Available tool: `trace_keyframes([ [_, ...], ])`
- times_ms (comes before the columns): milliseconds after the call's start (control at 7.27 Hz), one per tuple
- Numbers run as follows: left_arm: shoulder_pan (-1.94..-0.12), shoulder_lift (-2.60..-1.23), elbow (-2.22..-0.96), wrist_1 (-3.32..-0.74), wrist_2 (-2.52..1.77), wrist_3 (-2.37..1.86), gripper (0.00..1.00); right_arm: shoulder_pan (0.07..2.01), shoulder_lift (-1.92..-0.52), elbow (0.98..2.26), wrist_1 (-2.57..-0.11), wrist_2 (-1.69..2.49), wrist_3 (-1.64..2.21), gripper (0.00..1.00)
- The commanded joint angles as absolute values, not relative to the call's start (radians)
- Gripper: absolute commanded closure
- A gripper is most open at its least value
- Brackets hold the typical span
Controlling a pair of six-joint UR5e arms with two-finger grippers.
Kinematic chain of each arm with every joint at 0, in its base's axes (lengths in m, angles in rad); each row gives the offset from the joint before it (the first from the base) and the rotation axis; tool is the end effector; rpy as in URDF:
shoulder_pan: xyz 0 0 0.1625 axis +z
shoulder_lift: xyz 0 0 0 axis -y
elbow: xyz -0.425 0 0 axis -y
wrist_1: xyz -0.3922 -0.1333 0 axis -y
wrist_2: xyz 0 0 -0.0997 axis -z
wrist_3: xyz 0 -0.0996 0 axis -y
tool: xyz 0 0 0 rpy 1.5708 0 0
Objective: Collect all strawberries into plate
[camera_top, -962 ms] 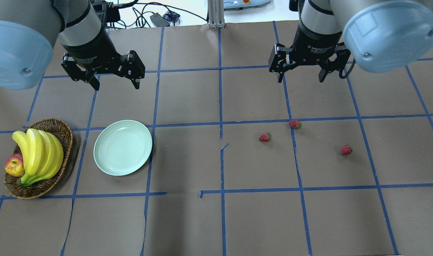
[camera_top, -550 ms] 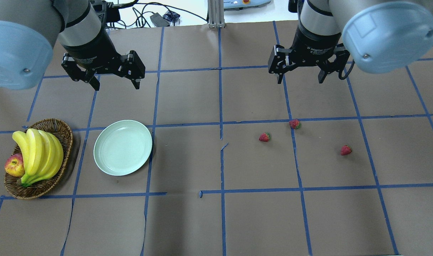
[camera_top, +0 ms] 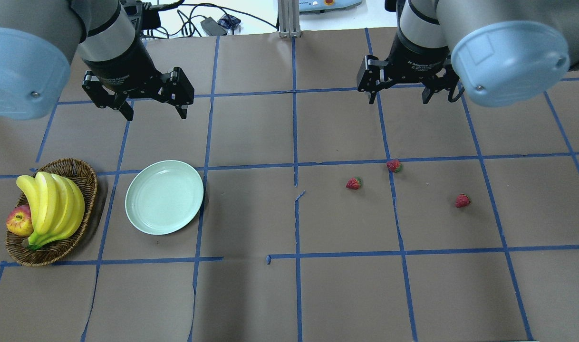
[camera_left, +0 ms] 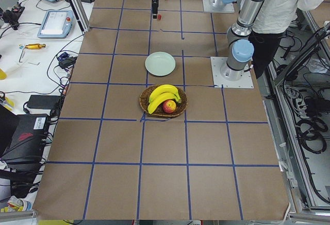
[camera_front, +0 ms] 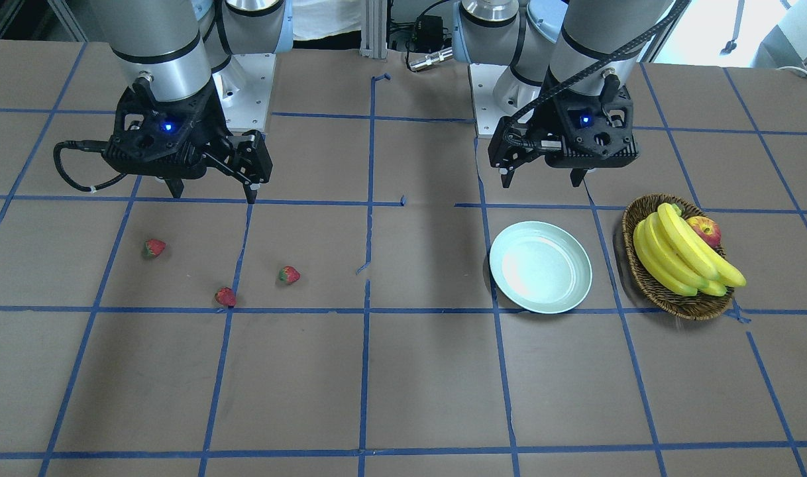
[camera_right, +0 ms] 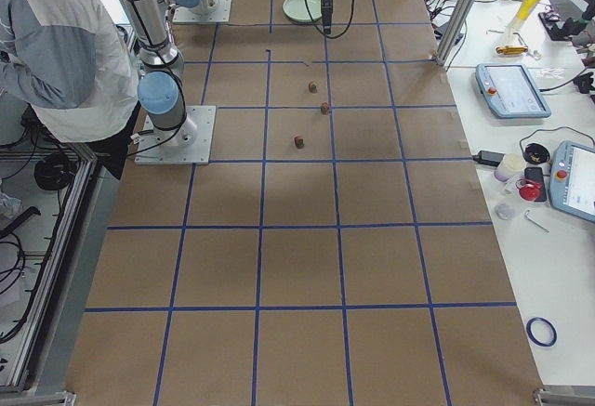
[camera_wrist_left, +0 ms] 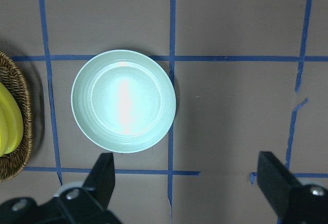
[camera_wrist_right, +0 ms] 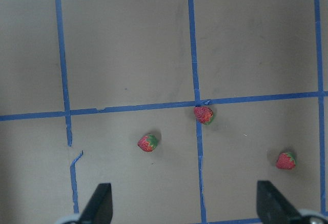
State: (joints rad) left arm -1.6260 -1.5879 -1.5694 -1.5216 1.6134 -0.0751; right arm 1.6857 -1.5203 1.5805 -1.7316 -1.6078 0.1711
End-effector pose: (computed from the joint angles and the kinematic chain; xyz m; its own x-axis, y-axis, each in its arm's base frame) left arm -0.1566 -0.4945 0.4852 -0.9990 -0.0213 -0.0399 -0.0199 0.9991 -0.0366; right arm 0.1886 -0.5038 0.4743 -0.9981 0.0590 0.0192 0.0567 0.9928 -0.1052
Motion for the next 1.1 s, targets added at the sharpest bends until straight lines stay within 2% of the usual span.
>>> trace_keyframes([
  [0,-1.626,-1.588,-1.569,-1.520,1.627,-0.060,0.00,1.687,-1.520,1.572,-1.729,-1.605,0.163,0.00],
  [688,-1.629,-1.611,-1.595,-1.506,1.624,-0.060,0.00,1.669,-1.513,1.592,-1.729,-1.617,0.155,0.00],
  [962,-1.629,-1.620,-1.597,-1.505,1.623,-0.060,0.00,1.553,-1.483,1.623,-1.717,-1.617,-0.037,0.00],
])
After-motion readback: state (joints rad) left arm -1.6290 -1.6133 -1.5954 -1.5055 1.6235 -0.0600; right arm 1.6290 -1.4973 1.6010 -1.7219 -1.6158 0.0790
